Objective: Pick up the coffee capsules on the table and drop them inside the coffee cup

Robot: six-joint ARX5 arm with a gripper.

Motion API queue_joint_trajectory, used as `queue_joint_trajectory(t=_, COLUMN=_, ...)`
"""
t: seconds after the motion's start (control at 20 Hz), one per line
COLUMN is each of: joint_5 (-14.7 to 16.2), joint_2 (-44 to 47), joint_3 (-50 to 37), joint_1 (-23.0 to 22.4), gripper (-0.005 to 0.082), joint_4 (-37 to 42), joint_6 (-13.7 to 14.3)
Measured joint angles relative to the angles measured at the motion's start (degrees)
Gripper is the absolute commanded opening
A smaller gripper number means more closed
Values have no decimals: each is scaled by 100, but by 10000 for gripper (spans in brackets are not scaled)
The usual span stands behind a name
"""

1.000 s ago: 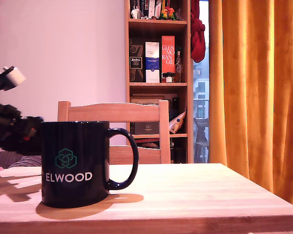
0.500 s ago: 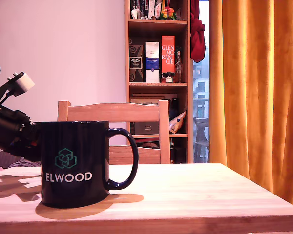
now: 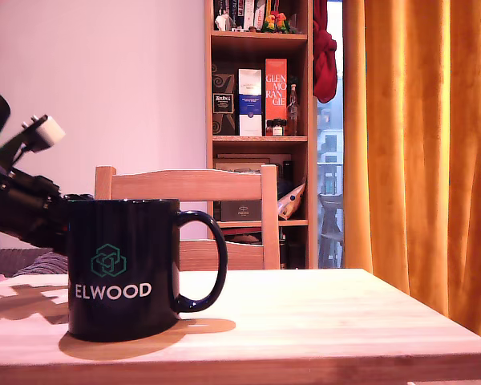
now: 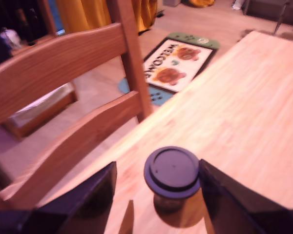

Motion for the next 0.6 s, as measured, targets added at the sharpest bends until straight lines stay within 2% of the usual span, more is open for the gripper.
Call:
queue_joint_trajectory(t=0.35, joint_5=-31, joint_2=129, joint_3=55, joint_1=-22, gripper=473, joint_4=-50, joint_6=4)
queue_joint_trajectory(t=0.5, joint_5=-31, joint_2=136, joint_3=55, joint_1=-22, gripper=368, joint_4=-57, joint_6=9)
queue_joint_trajectory(t=0.6, joint_5=-33, joint_2=136, joint_3=55, joint_1=-22, gripper=340, joint_4=-55, joint_6=9)
